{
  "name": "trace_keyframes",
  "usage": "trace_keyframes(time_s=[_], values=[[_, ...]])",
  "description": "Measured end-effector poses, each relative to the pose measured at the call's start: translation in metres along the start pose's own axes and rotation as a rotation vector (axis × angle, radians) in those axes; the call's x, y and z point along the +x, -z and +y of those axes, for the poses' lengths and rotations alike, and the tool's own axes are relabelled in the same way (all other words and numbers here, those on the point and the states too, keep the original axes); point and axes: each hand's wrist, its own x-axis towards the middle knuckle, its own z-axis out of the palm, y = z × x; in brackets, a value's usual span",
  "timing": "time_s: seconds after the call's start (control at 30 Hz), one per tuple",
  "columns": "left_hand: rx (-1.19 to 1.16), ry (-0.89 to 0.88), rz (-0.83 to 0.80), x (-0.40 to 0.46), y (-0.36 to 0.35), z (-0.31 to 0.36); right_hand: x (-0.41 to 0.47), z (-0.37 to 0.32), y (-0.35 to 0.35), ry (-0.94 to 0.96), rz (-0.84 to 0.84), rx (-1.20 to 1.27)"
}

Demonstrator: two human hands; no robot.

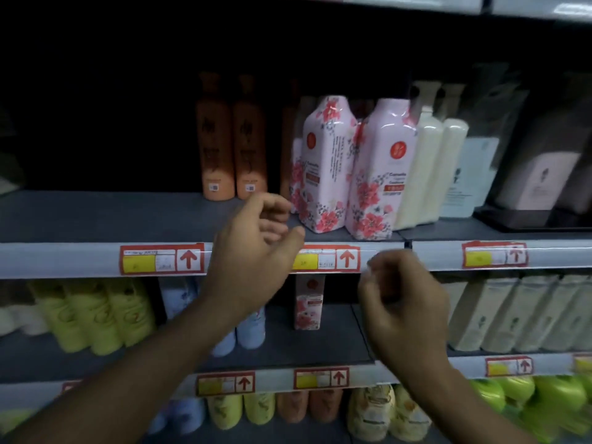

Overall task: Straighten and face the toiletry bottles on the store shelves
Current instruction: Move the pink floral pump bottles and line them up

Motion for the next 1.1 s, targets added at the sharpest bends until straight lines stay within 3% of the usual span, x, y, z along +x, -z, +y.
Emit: trace_keyframes(time_s=[0.1, 0.27, 0.53, 0.7, 1.1], values=[[0.025, 0.006, -0.028, 0.034, -0.008, 0.003, 0.038, -0.004, 0.011, -0.152, 0.082, 0.003], [0.170, 0.064, -0.061, 0.076, -0.027, 0.007, 0.083, -0.011, 0.009, -0.317, -0.003, -0.105], [0.060, 0.125, 0.051, 0.088, -0.050, 0.009, 0.096, -0.013, -0.012, -0.378, 0.030, -0.232], [0.155, 0.075, 0.120, 0.079, -0.048, 0.013, 0.095, -0.016, -0.017, -0.396, 0.082, -0.242], [0.022, -0.153, 0.310, 0.022, -0.022, 0.025, 0.071, -0.025, 0.007, -0.318, 0.206, 0.054]])
